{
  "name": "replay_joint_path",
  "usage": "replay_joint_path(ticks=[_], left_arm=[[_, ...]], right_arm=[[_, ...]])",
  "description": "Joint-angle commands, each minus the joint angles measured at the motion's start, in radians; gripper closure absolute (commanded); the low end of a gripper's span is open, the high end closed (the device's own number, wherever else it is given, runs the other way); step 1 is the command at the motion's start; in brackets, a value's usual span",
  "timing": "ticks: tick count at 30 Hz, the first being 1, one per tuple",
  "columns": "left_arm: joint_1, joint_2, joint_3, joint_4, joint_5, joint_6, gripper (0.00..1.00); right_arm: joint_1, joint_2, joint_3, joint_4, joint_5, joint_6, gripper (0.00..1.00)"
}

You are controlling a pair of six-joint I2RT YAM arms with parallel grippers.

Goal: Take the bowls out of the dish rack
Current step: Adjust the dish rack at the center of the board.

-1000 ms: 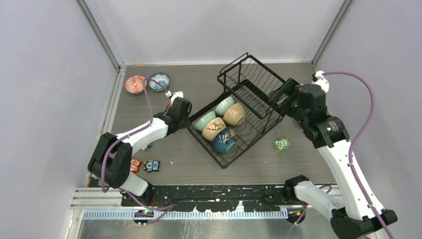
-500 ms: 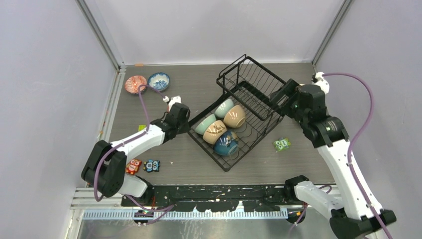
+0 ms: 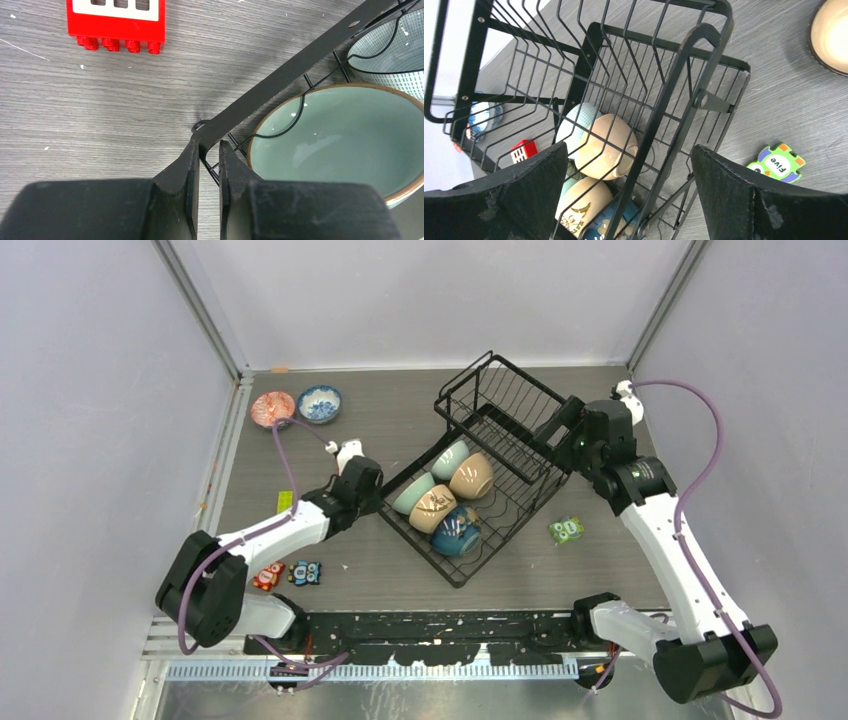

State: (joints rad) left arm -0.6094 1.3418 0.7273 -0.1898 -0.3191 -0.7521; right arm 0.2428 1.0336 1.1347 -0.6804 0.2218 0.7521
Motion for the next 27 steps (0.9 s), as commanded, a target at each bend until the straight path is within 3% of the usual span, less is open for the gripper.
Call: replay_joint_path(ticks=[1, 27], left_arm=[[-0.055, -0.011, -0.008, 0.079, 0.088, 0.003, 1.0], [-0.08, 0.013, -0.029, 0.144, 0.091, -0.055, 1.0]], right_arm=[[-0.008, 0.065, 0.039, 0.081, -0.032, -0.036, 0.04], [-0.006, 0.545, 0.37, 0.193, -0.207, -0.102, 0.06]])
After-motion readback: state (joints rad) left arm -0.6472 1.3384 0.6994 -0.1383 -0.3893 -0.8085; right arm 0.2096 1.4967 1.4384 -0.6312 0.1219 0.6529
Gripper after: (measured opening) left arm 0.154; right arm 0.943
